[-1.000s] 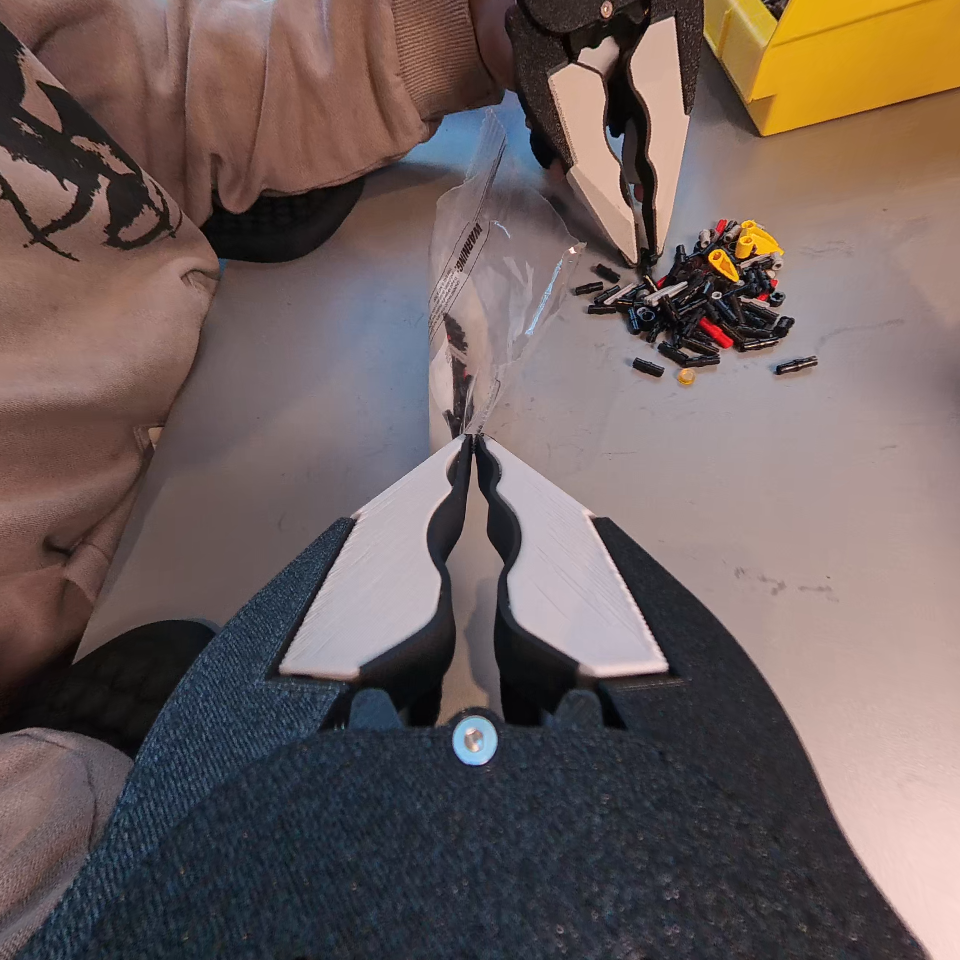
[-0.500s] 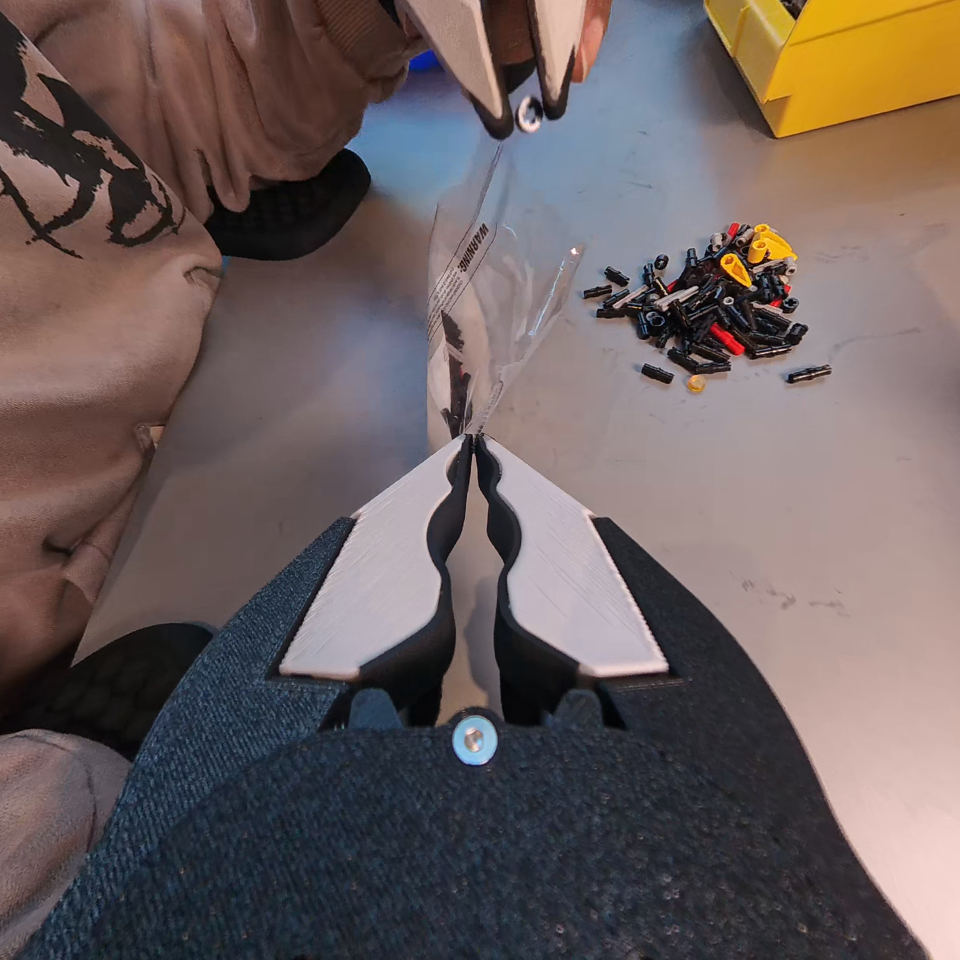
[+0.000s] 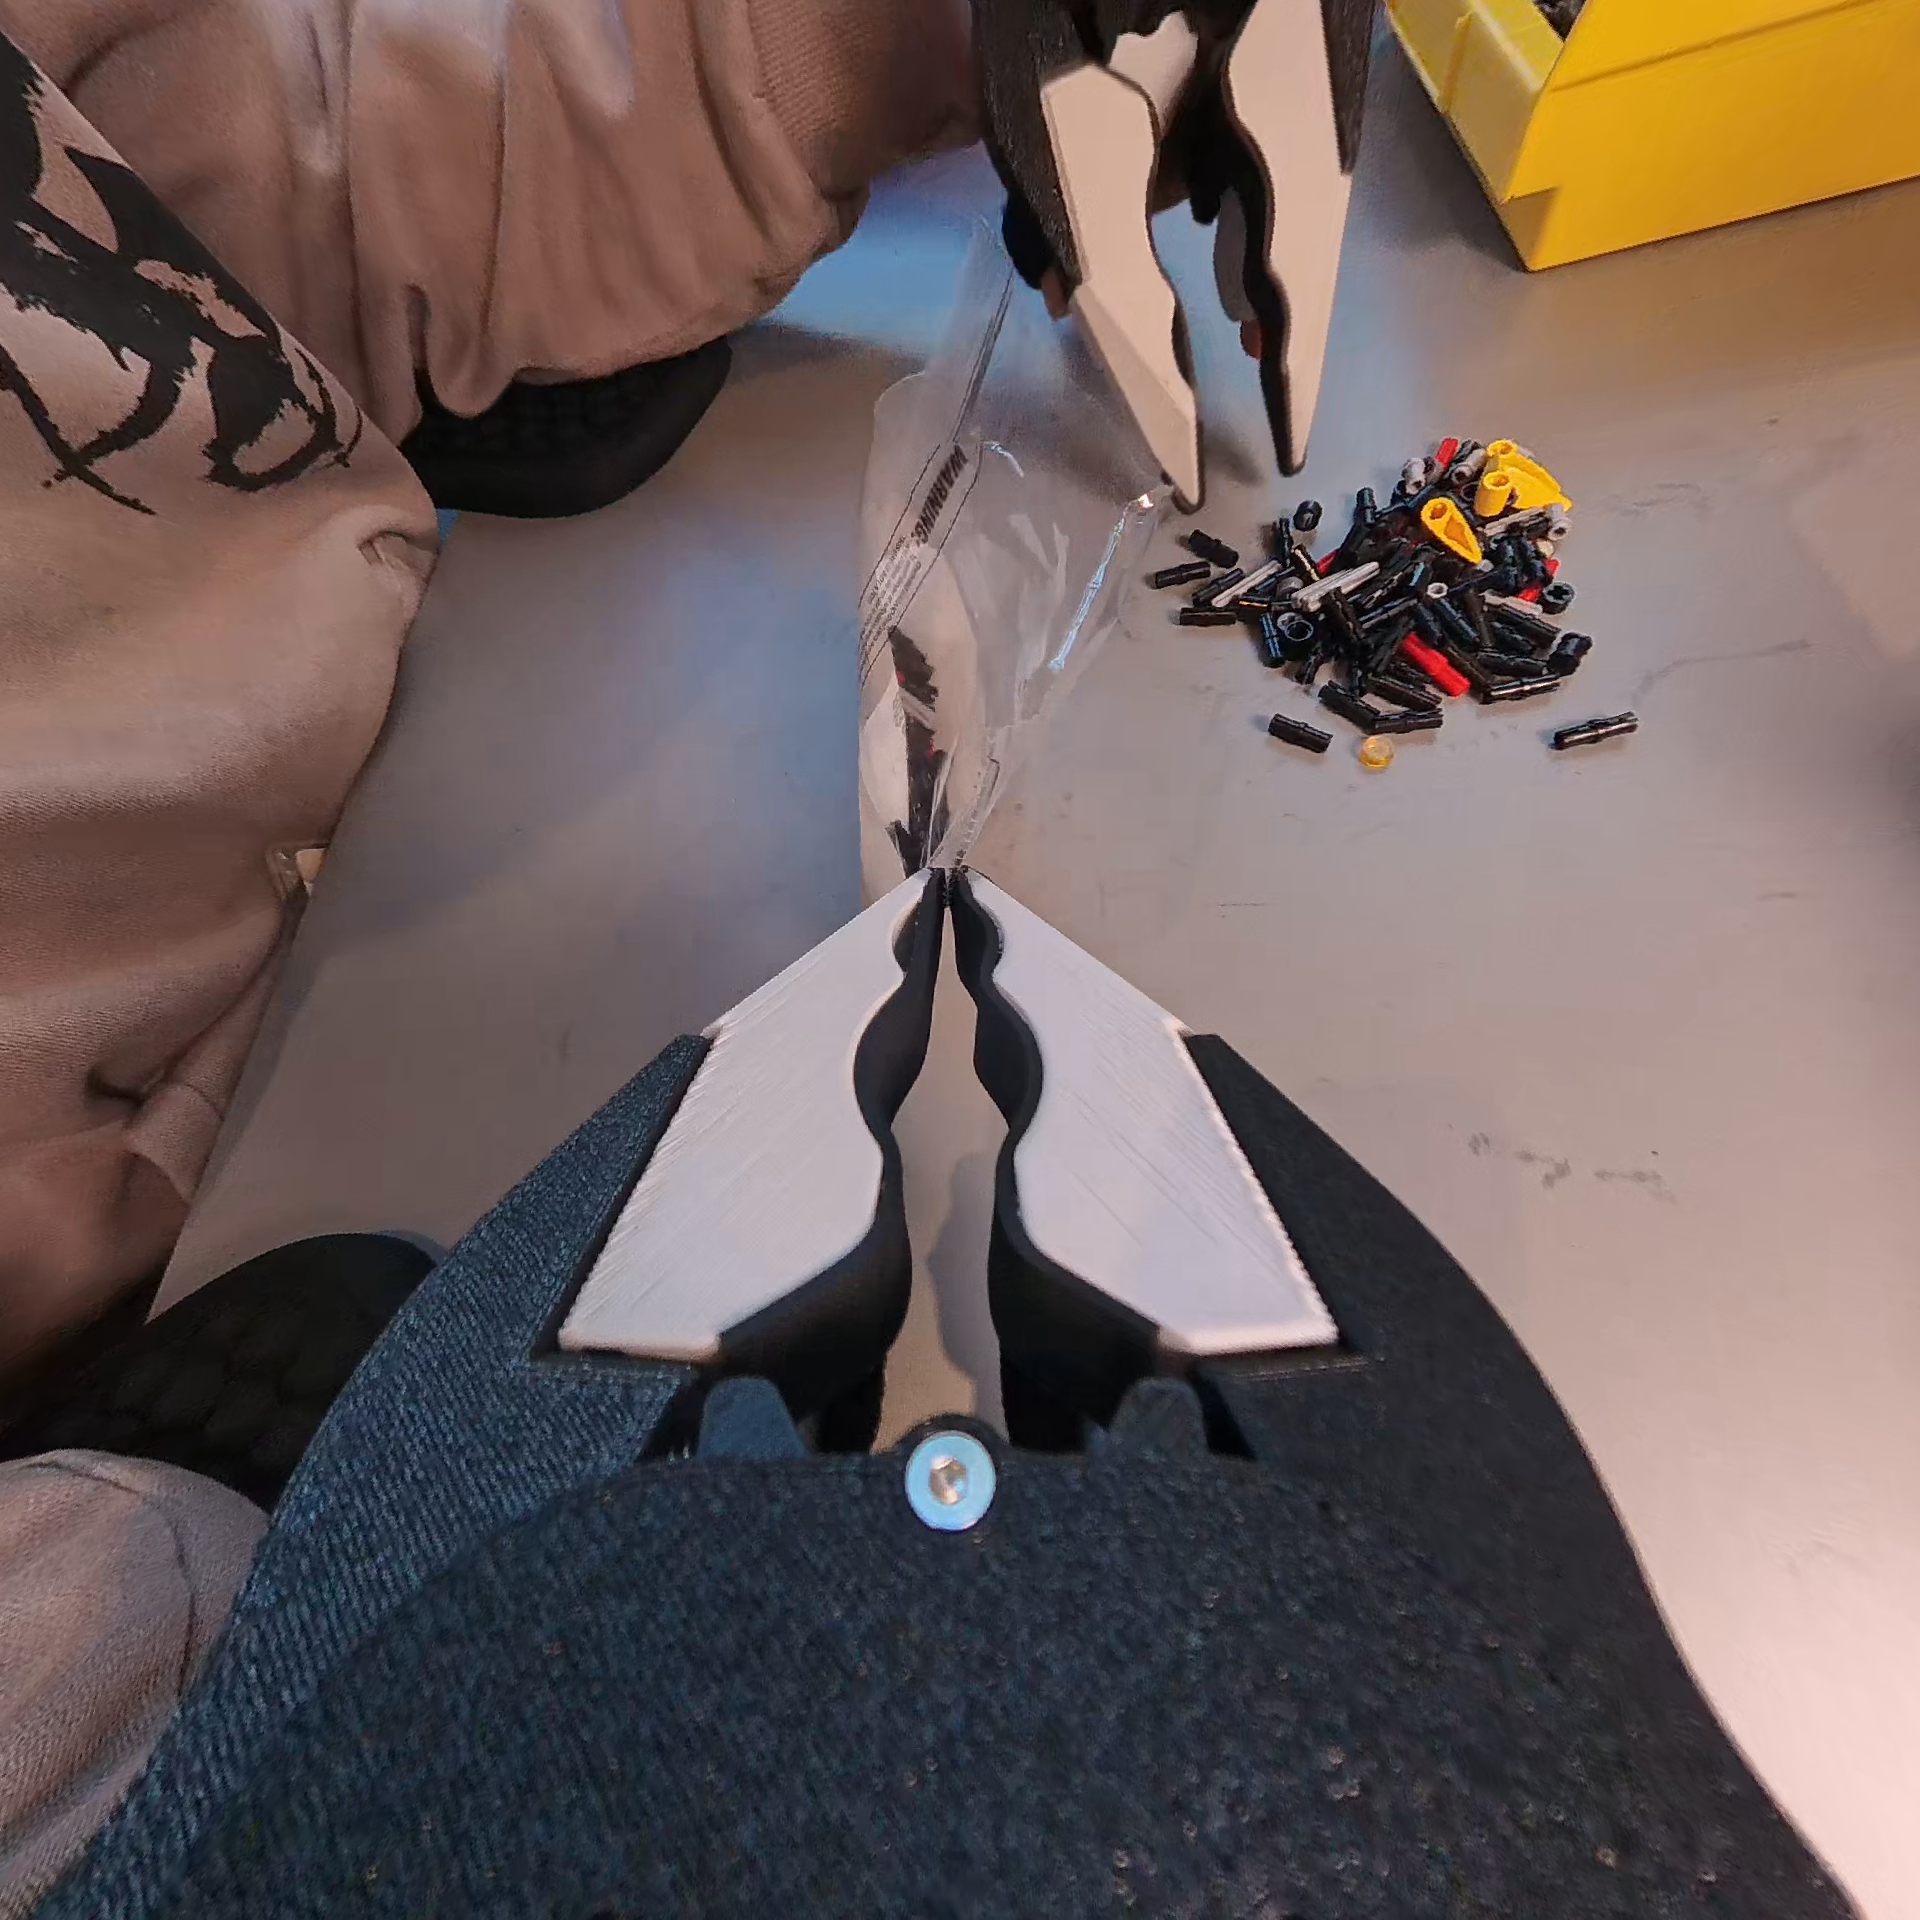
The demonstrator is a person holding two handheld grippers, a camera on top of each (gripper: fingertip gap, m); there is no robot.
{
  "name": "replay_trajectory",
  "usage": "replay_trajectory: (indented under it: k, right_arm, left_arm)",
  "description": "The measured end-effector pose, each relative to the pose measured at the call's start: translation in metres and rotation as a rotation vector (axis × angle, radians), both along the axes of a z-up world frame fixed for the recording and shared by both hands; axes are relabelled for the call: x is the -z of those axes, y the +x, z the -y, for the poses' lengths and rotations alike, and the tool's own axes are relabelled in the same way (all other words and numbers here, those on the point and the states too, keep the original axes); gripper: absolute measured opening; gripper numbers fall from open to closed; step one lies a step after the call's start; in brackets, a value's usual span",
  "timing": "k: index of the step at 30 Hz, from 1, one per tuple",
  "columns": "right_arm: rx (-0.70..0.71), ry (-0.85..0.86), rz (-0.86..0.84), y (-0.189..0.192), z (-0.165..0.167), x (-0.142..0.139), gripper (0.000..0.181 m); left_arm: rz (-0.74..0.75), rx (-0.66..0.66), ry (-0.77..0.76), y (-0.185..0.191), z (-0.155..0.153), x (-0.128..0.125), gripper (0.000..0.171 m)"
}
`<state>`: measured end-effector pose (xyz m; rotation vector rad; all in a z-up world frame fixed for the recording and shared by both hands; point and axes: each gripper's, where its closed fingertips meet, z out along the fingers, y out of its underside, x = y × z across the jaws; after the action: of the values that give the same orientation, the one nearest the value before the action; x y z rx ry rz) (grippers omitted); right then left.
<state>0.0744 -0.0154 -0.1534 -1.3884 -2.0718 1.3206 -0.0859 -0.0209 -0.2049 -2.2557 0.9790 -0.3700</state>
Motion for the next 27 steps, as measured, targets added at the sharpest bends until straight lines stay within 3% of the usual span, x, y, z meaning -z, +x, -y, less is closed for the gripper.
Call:
replay_trajectory:
  k: [9,13,15,19,21,24,27]
  right_arm:
    - [0.002,0.002,0.002,0.000,-0.001,0.001,0.000]
    - [-0.001,0.005,0.001,0.000,0.000,0.000,0.001]
    - [-0.003,0.006,0.001,0.000,0.001,0.000,0.000]
    - [-0.007,0.004,0.000,-0.002,0.002,0.000,0.001]
    - [-0.011,0.003,0.001,-0.002,0.003,0.001,0.001]
    - [-0.013,0.005,0.004,-0.002,0.004,0.002,0.001]
    - [-0.013,0.012,0.005,-0.001,0.003,0.001,0.000]
  left_arm:
    - [-0.066,0.053,0.002,0.013,0.001,0.008,0.003]
    - [-0.071,0.064,0.016,0.011,0.002,0.003,0.003]
    - [0.016,0.067,0.082,0.020,-0.001,-0.021,0.003]
    - [0.247,0.133,0.300,0.066,0.000,-0.104,0.003]
    - [0.219,0.172,0.344,0.086,0.002,-0.113,0.003]
    - [0.184,0.203,0.339,0.105,0.003,-0.106,0.009]
    - [0.211,0.155,0.361,0.096,-0.004,-0.112,0.019]
